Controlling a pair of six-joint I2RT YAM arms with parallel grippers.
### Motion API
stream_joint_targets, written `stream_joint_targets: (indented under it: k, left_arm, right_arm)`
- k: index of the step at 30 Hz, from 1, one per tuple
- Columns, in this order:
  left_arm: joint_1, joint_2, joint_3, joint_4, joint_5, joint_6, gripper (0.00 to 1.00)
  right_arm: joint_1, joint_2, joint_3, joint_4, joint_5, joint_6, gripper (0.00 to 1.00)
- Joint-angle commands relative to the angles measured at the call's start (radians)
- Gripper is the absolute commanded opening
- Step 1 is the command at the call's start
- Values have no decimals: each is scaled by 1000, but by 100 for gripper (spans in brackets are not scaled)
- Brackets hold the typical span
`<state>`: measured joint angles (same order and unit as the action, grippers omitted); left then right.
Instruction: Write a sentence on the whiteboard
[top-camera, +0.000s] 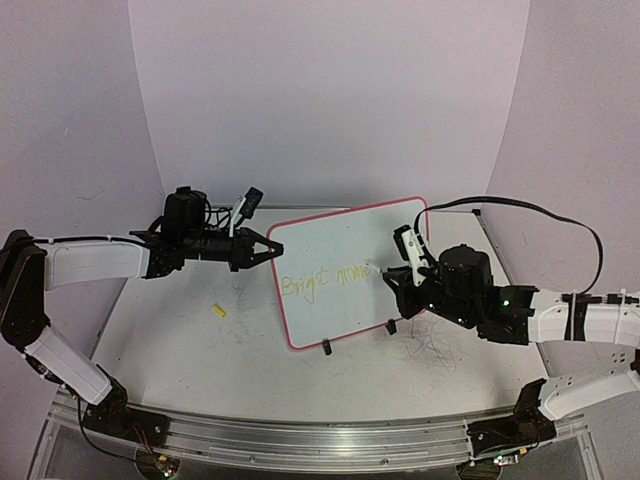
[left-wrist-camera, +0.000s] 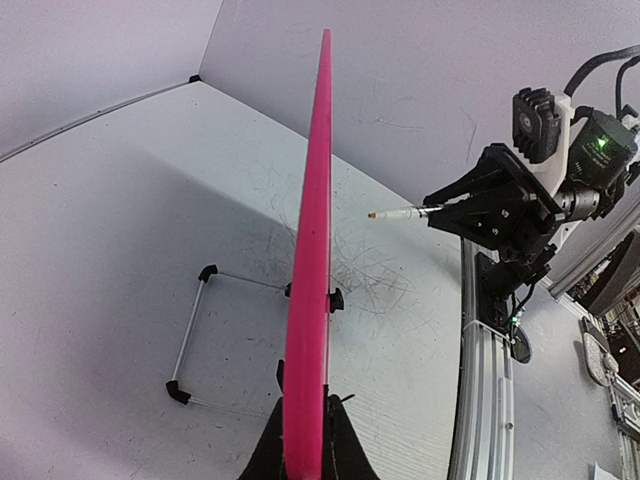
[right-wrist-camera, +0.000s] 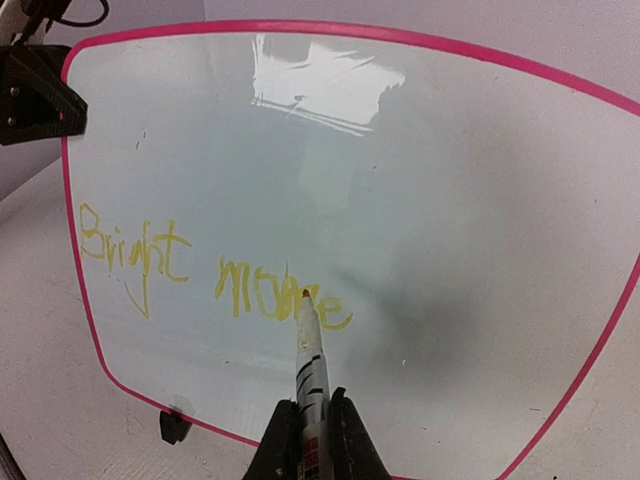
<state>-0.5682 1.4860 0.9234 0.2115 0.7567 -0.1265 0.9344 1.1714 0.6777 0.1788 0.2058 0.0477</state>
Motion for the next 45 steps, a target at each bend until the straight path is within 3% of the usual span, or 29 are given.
stream_joint_targets:
  k: [1,24,34,45]
  left_arm:
    - [-4,11,1,-67,-74,125,0]
    - [-6,11,0,-69,-68,125,0]
    - [-6,17,1,-69,-64,125,0]
    - [-5,16,1,-68,-59,125,0]
  right_arm:
    - [-2,19,16,-5,-19,-23,0]
    - [-4,42,24,-12,125,8,0]
    - [-4,64,40,19,81,-8,0]
    - [-4,111,77,41,142,3,0]
